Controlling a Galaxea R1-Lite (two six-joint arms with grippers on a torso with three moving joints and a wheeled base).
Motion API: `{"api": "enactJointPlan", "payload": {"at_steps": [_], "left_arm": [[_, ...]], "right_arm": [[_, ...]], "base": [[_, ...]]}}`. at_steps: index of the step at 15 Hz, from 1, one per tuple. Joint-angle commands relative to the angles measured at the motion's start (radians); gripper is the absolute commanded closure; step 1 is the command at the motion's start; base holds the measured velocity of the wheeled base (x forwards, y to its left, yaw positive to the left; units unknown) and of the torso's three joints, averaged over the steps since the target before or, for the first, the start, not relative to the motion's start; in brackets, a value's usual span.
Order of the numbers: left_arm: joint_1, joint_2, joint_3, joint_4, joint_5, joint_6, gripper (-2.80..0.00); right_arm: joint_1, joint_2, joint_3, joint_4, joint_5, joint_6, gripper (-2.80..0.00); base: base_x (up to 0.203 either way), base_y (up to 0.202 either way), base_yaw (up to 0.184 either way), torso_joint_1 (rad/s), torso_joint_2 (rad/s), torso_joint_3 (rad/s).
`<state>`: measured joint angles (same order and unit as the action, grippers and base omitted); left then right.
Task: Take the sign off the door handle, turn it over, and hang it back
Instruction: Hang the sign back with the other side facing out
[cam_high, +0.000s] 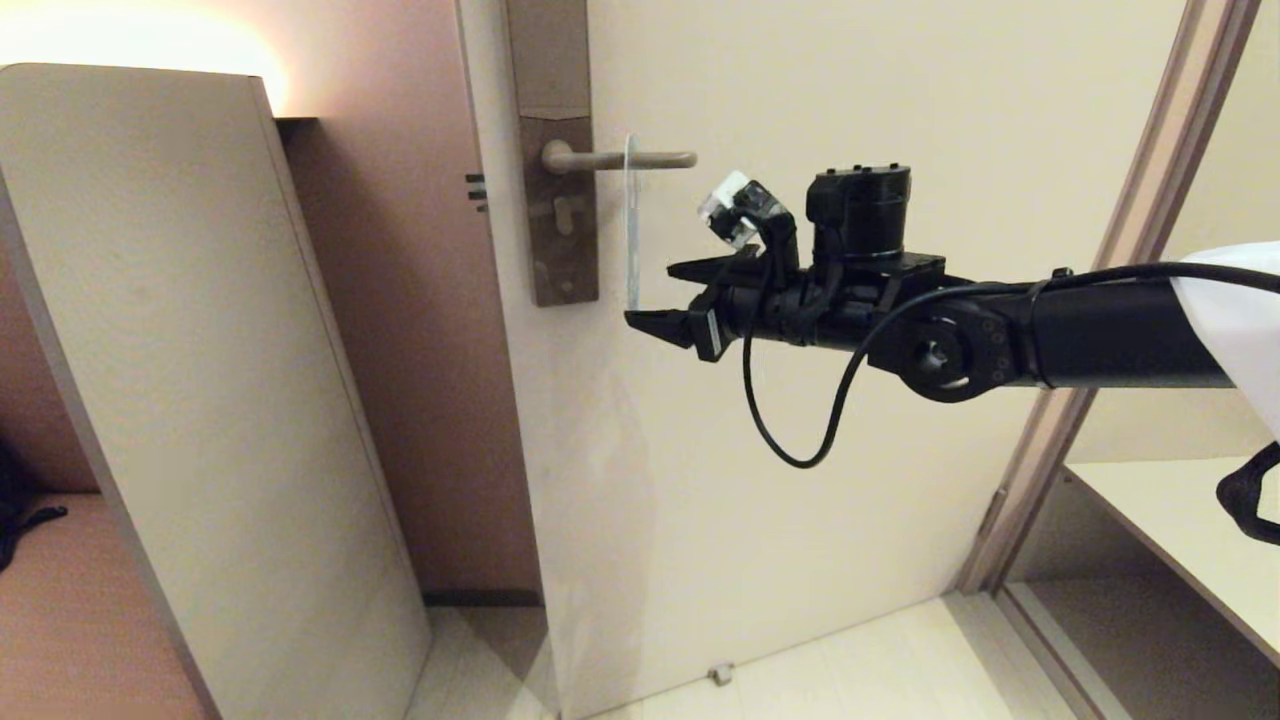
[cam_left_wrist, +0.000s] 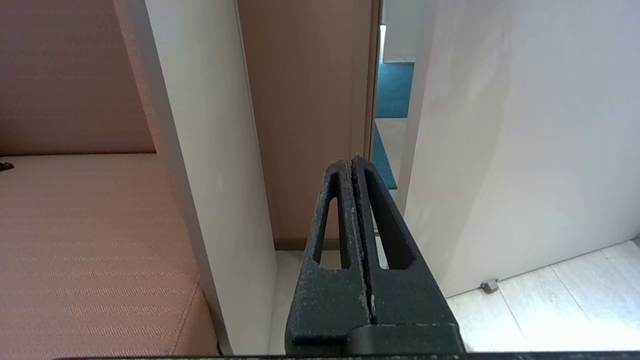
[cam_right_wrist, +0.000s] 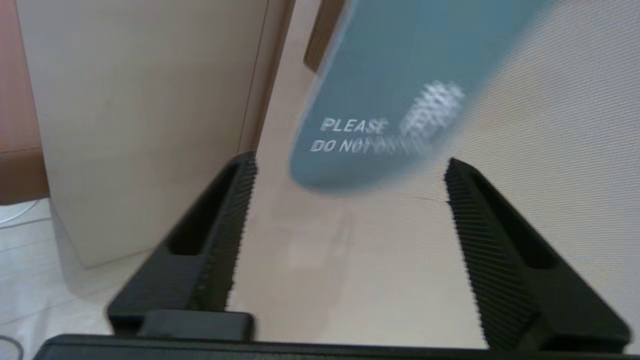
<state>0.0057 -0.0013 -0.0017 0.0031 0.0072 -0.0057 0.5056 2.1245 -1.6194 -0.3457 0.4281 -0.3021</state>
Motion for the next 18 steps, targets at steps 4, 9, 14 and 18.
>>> {"api": "enactJointPlan", "payload": {"at_steps": [4, 9, 14, 18], "left_arm": [[0.002, 0.001, 0.000, 0.000, 0.000, 0.000, 0.00], [0.000, 0.001, 0.000, 0.000, 0.000, 0.000, 0.00], [0.000, 0.001, 0.000, 0.000, 0.000, 0.000, 0.00], [0.000, 0.001, 0.000, 0.000, 0.000, 0.000, 0.00]], "right_arm": [[-0.013, -0.043, 0.006, -0.001, 0.004, 0.015, -2.80], [-0.022, -0.051, 0.013, -0.006, 0.003, 0.092, -2.80], [-0.027, -0.049, 0.048, -0.054, 0.003, 0.126, -2.80], [-0.027, -0.040, 0.061, -0.082, 0.003, 0.127, -2.80]], "base": [[0.000, 0.000, 0.000, 0.000, 0.00, 0.000], [0.000, 0.000, 0.000, 0.000, 0.00, 0.000], [0.000, 0.000, 0.000, 0.000, 0.00, 0.000], [0.000, 0.000, 0.000, 0.000, 0.00, 0.000]]}}
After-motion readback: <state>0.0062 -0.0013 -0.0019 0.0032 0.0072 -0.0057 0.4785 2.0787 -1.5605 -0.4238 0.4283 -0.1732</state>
